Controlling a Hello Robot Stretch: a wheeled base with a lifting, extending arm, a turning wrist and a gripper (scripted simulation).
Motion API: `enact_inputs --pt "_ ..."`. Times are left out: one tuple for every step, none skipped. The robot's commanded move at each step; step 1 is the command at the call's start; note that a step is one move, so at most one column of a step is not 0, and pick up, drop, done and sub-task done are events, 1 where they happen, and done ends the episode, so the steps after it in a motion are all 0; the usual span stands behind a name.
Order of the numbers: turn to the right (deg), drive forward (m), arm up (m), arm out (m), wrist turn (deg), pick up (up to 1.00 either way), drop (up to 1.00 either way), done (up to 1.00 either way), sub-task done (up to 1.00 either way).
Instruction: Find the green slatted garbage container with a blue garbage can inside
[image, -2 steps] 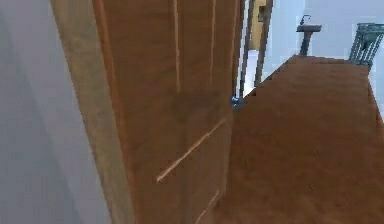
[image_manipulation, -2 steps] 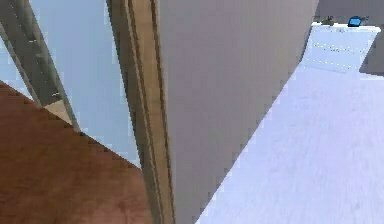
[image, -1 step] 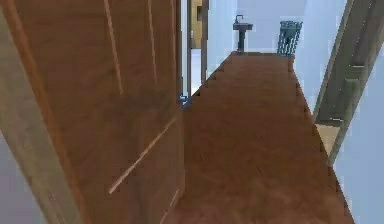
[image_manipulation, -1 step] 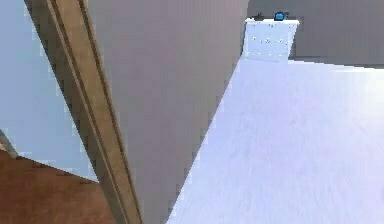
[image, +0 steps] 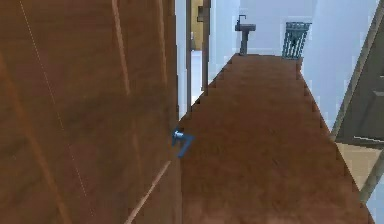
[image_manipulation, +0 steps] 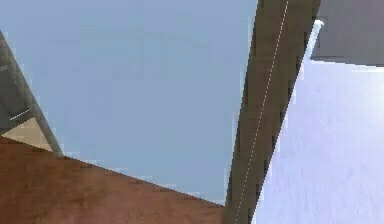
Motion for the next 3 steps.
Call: enact_inputs --pt "18.0 0.0 0.0 0.0 0.0 0.0 0.0 0.0 0.0" --pt "0.0 1.0 0.0 0.0 0.0 0.0 0.0 0.0 0.0" --pt "3.0 0.0 0.0 0.0 0.0 0.0 0.0 0.0 0.0"
